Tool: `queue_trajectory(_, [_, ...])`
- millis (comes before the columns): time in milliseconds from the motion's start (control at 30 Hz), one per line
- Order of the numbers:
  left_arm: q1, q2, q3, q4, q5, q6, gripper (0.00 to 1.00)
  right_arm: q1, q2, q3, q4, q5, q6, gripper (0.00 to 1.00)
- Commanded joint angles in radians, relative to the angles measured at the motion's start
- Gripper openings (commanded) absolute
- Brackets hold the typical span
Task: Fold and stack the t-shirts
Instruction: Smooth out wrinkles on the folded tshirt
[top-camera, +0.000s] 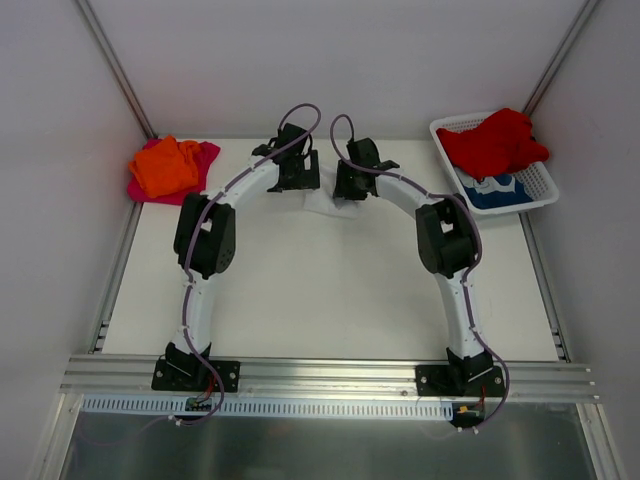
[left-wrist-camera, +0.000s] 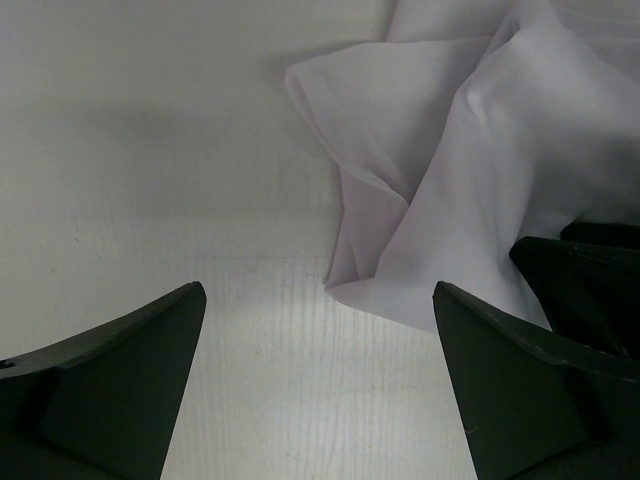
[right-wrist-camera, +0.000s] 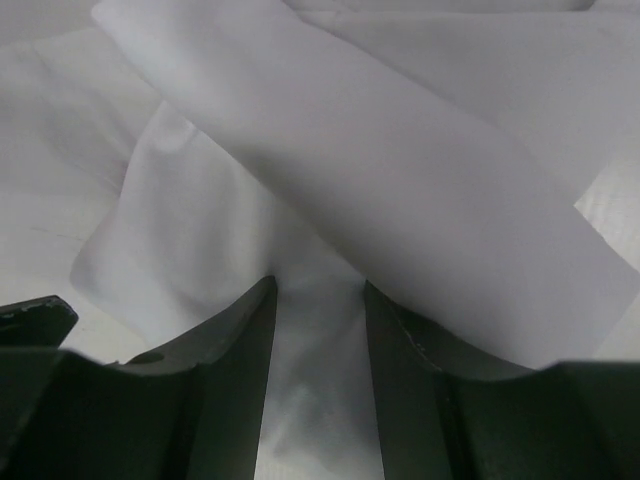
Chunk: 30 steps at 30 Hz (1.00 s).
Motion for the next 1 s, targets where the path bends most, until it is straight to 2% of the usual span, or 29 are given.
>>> queue_trajectory(0, [0.02,-0.123,-0.021,-0.001,-0.02,0.021,0.99,0.011,-0.015,-0.06,-0.005,-0.108,0.118,0.45])
queue_trajectory(200, [0.027,-0.219,-0.085,-0.001,-0.025,0.028,0.99,0.022,-0.076,-0.218,0.029,-0.165,0.208,0.46])
queue_trajectory(500, [0.044,-0.337,-0.182,0.0,-0.026,0.03,0.99,0.089,-0.289,-0.542,0.095,-0.101,0.23,0.46])
queue_trajectory(833, [0.047,-0.454,-0.288,0.002,-0.019,0.024,0.99,0.273,-0.61,-0.91,0.138,0.016,0.299,0.46])
queue_trajectory(967, [0.047,-0.494,-0.345,0.002,-0.014,0.015,0.99,0.332,-0.671,-0.984,0.137,0.094,0.319,0.46])
